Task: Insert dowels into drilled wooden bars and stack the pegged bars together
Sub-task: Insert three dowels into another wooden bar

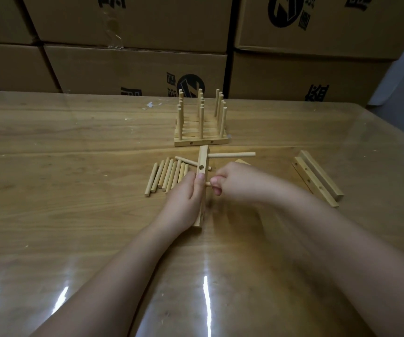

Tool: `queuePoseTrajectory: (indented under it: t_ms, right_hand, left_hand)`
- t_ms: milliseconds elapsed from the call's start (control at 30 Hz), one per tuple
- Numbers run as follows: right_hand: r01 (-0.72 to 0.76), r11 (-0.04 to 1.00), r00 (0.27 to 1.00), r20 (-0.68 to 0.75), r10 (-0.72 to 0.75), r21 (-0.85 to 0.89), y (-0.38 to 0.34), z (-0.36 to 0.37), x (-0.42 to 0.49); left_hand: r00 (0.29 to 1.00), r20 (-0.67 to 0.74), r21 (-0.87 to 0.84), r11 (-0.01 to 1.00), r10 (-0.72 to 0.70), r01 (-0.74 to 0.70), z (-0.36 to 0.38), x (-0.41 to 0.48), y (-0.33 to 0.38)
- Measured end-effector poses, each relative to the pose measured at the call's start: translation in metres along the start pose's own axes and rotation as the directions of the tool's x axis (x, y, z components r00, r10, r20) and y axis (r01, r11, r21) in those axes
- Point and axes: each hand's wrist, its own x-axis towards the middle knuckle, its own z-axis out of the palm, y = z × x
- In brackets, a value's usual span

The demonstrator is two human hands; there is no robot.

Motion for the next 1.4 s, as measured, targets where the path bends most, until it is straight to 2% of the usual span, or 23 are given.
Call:
queuePoseTrajectory:
  t_ms: [100, 167, 267, 467, 500, 600, 667, 733, 800, 833, 900, 967, 1033, 1100, 1233, 1400]
  right_hand:
    - [0.002, 0.999, 0.995, 0.101, -0.007, 0.042, -0.003, -0.010, 0.001]
    - [-0.022, 0.996, 0.993, 0.120, 0.012, 0.083, -0.003, -0.011, 0.002]
    - [-0.020, 0.994, 0.999, 0.037, 0.016, 0.103, -0.003, -0.005, 0.002]
    - [0.093, 0.991, 0.963, -0.246, -0.113, -0.093, 0.005, 0.001, -0.012]
    - [0.089, 0.994, 0.954, -0.281, -0.105, -0.068, 0.009, -0.001, -0.016]
    - [0.084, 0.985, 0.944, -0.329, -0.031, 0.149, 0.025, -0.004, -0.026]
    - [0.166, 0.949, 0.926, -0.372, -0.058, 0.267, 0.034, 0.000, -0.031]
    - [0.269, 0.887, 0.877, -0.477, -0.064, 0.376, 0.039, 0.010, -0.034]
    - [0.315, 0.822, 0.833, -0.554, 0.000, 0.474, 0.042, 0.020, -0.034]
    - [0.304, 0.815, 0.842, -0.539, 0.013, 0.494, 0.040, 0.026, -0.033]
    - [0.243, 0.824, 0.914, -0.405, -0.018, 0.512, 0.032, 0.039, -0.031]
    - [0.217, 0.795, 0.952, -0.302, -0.044, 0.566, 0.020, 0.055, -0.030]
    - [0.227, 0.751, 0.949, -0.313, -0.028, 0.620, 0.008, 0.070, -0.028]
    - [0.240, 0.752, 0.925, -0.379, 0.014, 0.613, 0.003, 0.081, -0.025]
    - [0.268, 0.755, 0.866, -0.494, 0.084, 0.598, 0.011, 0.083, -0.021]
    - [0.276, 0.763, 0.841, -0.532, 0.103, 0.584, 0.024, 0.082, -0.016]
  left_hand:
    - [1.000, -0.003, 0.033, 0.999, 0.006, -0.006, 0.002, 0.000, 0.000]
    - [1.000, -0.002, 0.031, 1.000, -0.001, 0.001, 0.002, 0.001, -0.001]
    - [1.000, 0.007, -0.009, 1.000, -0.009, 0.009, -0.001, 0.003, -0.002]
    - [0.999, -0.012, -0.081, 0.996, -0.032, 0.031, -0.001, 0.005, -0.006]
    - [0.998, -0.018, -0.096, 0.994, -0.055, 0.053, -0.001, 0.006, -0.006]
    - [0.992, -0.027, -0.154, 0.981, -0.126, 0.120, -0.002, 0.007, -0.008]
    - [0.987, -0.025, -0.202, 0.967, -0.161, 0.153, -0.003, 0.009, -0.011]
    - [0.974, 0.006, -0.347, 0.913, -0.227, 0.215, -0.006, 0.011, -0.013]
    - [0.964, 0.057, -0.494, 0.832, -0.260, 0.253, -0.009, 0.012, -0.014]
    - [0.964, 0.072, -0.544, 0.800, -0.255, 0.253, -0.010, 0.012, -0.016]
    - [0.967, 0.082, -0.621, 0.747, -0.239, 0.238, -0.010, 0.009, -0.016]
    - [0.968, 0.084, -0.683, 0.693, -0.238, 0.230, -0.011, 0.011, -0.014]
    - [0.963, 0.116, -0.744, 0.621, -0.242, 0.246, -0.013, 0.012, -0.012]
    - [0.964, 0.156, -0.783, 0.568, -0.215, 0.254, -0.016, 0.012, -0.011]
    - [0.968, 0.195, -0.811, 0.528, -0.159, 0.250, -0.016, 0.011, -0.010]
    - [0.965, 0.212, -0.806, 0.532, -0.152, 0.261, -0.016, 0.010, -0.014]
